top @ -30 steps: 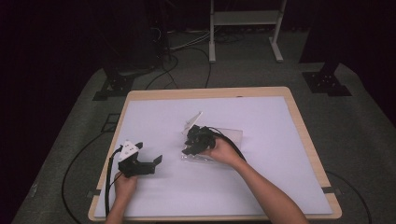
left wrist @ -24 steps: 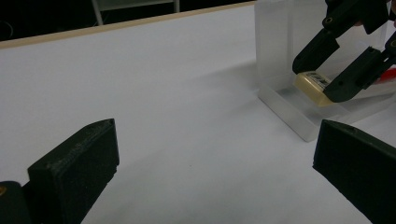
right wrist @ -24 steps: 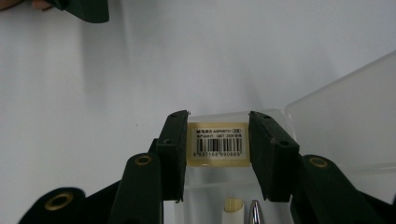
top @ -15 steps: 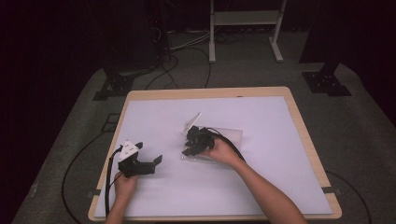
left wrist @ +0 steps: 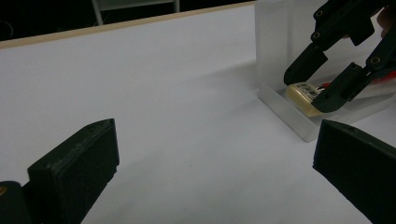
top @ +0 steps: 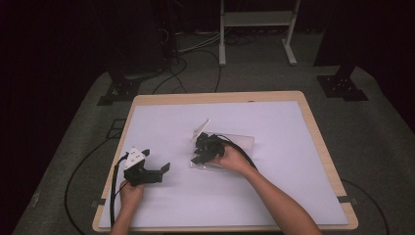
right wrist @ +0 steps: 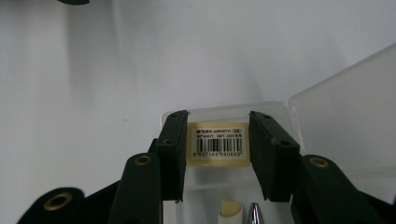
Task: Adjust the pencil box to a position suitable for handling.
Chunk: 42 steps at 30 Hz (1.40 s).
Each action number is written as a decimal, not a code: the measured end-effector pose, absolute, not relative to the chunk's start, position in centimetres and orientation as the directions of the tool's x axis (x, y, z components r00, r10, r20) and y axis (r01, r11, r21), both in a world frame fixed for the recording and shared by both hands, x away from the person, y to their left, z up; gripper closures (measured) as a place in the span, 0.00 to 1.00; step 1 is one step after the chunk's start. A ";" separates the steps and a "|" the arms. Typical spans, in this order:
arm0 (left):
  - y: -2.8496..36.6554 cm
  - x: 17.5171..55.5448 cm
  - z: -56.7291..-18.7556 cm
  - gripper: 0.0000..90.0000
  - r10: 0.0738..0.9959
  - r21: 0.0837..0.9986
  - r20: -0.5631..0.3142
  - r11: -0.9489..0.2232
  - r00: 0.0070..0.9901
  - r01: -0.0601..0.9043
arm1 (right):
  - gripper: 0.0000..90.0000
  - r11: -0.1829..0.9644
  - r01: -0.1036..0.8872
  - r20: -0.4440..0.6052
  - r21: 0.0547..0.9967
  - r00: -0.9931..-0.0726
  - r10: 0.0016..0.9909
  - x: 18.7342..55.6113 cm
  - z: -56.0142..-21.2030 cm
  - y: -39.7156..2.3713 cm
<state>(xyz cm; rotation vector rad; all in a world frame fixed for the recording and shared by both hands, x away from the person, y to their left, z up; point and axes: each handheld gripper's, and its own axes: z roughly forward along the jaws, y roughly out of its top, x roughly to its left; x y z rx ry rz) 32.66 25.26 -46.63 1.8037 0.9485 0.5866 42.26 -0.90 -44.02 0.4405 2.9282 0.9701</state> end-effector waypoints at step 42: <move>25.3 32.7 -46.6 0.00 0.818 0.911 -0.017 -0.225 0.576 0.346 | 0.55 0.716 0.272 0.074 0.643 -0.952 0.296 39.8 -41.0 -6.2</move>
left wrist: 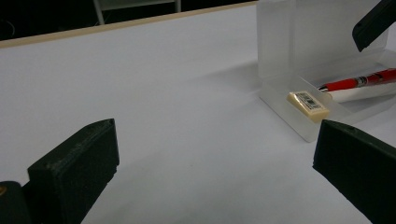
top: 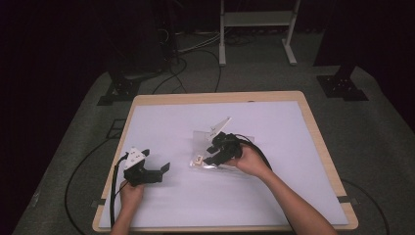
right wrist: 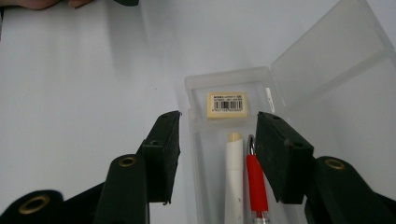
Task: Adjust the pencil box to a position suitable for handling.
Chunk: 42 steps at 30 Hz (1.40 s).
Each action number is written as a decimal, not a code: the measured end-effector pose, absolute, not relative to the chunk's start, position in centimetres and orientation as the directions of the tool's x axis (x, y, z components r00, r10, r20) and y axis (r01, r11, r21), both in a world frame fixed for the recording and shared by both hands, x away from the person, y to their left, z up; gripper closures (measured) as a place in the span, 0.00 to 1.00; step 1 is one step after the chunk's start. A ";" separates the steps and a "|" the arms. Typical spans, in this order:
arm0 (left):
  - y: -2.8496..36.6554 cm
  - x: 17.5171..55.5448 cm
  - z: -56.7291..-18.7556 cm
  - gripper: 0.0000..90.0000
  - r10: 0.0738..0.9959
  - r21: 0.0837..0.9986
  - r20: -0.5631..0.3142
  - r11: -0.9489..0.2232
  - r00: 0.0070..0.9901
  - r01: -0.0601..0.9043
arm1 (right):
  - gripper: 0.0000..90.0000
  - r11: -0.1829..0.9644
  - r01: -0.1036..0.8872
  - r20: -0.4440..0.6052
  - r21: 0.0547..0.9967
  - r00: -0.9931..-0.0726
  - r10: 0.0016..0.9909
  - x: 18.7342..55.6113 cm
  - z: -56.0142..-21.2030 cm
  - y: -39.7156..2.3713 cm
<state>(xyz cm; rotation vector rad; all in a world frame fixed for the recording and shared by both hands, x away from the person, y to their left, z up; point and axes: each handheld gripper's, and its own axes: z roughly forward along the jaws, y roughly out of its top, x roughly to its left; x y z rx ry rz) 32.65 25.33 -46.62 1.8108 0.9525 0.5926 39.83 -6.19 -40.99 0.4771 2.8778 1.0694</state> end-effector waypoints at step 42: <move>25.3 32.7 -46.7 0.00 0.821 0.912 -0.023 -0.217 0.571 0.348 | 0.49 0.671 0.326 0.085 0.666 -0.927 0.366 38.1 -40.3 -12.4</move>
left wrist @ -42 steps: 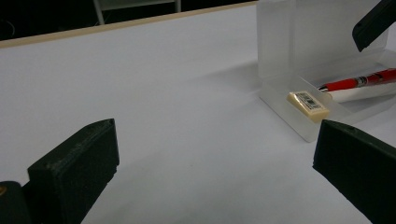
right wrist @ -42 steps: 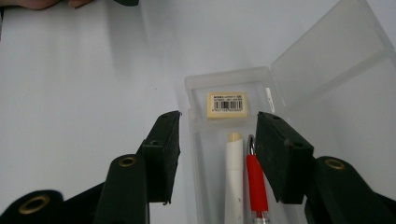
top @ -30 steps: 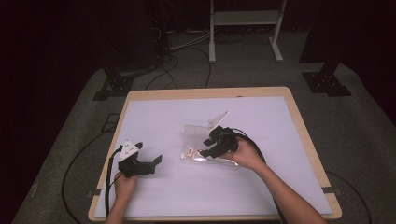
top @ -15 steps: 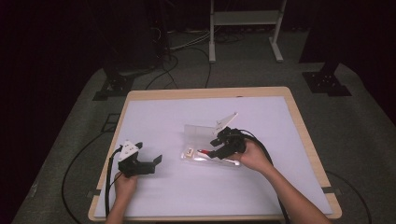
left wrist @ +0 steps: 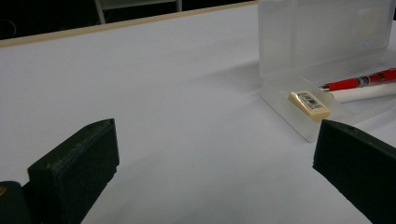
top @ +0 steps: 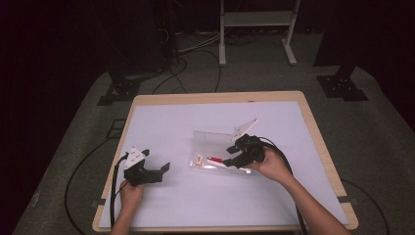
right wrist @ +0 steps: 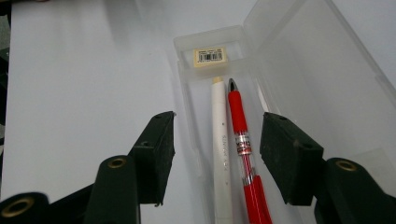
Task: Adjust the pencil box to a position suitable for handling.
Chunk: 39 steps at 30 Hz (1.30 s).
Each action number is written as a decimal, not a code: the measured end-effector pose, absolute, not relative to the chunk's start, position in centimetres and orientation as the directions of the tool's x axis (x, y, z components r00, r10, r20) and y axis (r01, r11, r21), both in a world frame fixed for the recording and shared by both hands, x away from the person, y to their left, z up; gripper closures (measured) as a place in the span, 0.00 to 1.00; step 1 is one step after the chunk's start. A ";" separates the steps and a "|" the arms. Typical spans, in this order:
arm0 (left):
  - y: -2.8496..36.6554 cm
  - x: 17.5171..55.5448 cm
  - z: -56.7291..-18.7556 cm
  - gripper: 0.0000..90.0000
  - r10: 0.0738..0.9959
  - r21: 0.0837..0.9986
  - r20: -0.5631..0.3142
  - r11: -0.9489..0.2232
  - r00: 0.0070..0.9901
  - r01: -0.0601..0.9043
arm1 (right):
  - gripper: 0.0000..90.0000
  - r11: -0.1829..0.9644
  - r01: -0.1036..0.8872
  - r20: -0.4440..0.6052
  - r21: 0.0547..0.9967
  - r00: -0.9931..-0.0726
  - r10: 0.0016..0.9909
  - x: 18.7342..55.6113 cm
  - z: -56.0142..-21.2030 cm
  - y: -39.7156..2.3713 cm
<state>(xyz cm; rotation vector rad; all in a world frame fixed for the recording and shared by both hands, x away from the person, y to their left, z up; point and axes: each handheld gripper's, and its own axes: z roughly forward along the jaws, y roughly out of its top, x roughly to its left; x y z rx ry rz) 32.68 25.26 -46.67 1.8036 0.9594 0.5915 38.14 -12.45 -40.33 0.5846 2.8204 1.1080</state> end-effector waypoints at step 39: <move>25.2 32.7 -46.7 0.00 0.822 0.910 -0.019 -0.221 0.570 0.349 | 0.46 0.626 0.396 0.115 0.672 -0.891 0.440 36.0 -41.6 -18.3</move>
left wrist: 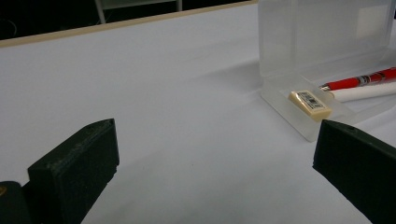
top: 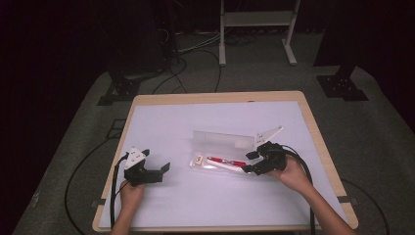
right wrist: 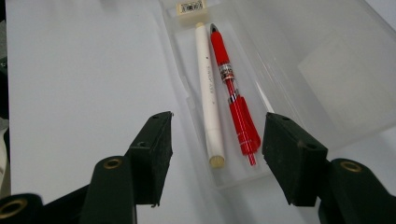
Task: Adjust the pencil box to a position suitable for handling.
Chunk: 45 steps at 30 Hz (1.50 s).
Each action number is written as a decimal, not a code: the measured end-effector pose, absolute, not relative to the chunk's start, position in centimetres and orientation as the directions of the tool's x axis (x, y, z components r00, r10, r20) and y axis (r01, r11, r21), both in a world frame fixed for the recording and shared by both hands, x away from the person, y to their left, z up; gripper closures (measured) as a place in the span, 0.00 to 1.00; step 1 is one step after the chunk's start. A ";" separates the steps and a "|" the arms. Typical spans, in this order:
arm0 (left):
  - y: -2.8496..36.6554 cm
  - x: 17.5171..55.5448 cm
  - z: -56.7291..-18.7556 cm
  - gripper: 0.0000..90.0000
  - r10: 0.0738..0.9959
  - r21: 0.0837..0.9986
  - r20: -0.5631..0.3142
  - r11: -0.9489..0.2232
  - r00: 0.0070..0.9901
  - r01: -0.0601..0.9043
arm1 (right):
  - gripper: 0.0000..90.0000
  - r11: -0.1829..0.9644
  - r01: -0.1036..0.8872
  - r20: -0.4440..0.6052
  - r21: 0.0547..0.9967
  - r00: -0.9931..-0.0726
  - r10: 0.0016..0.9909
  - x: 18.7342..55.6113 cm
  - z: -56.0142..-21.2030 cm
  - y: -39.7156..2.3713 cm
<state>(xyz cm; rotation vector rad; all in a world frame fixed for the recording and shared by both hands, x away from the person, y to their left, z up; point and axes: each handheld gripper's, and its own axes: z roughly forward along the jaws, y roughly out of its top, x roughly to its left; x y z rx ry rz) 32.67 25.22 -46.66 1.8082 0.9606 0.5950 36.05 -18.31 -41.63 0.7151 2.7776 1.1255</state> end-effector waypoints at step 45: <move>25.2 32.7 -46.7 0.00 0.822 0.908 -0.012 -0.230 0.570 0.351 | 0.44 0.571 0.456 0.137 0.683 -0.847 0.513 33.4 -43.6 -23.9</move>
